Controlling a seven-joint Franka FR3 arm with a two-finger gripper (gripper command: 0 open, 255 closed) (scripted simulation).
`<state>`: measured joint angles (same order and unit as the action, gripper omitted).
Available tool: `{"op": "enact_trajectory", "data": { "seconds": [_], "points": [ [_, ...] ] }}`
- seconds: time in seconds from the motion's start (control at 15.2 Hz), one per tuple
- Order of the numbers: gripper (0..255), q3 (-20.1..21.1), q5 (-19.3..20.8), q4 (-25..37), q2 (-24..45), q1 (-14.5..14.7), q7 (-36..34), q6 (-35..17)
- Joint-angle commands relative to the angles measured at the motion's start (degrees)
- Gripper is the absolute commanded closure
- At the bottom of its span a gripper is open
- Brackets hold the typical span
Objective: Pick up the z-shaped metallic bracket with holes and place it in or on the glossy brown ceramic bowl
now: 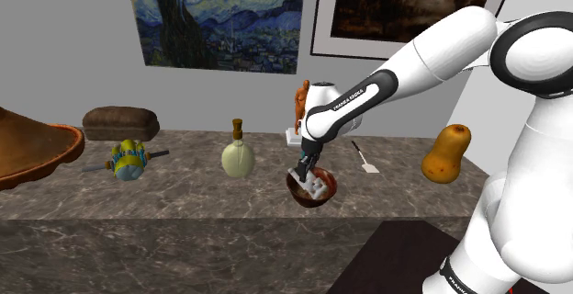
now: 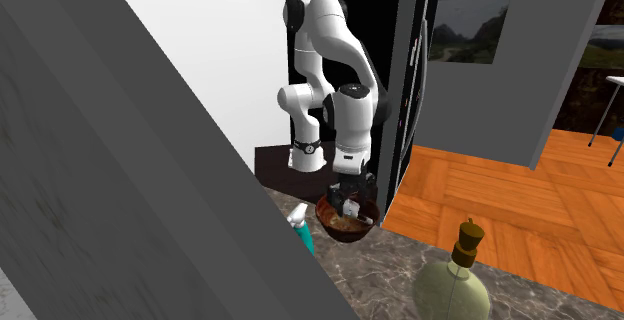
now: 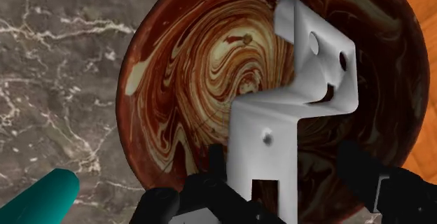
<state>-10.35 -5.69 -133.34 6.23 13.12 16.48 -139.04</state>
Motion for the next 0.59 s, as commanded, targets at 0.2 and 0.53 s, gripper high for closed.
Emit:
{"op": "enact_trajectory", "data": {
  "seconds": [0.2, 0.53],
  "points": [
    [0, 0.00, 0.03, -0.10, -0.04, 0.00, -0.01, 0.03],
    [0, -0.38, 1.93, 2.07, -5.15, -0.01, -1.33, 7.16]
  ]
}}
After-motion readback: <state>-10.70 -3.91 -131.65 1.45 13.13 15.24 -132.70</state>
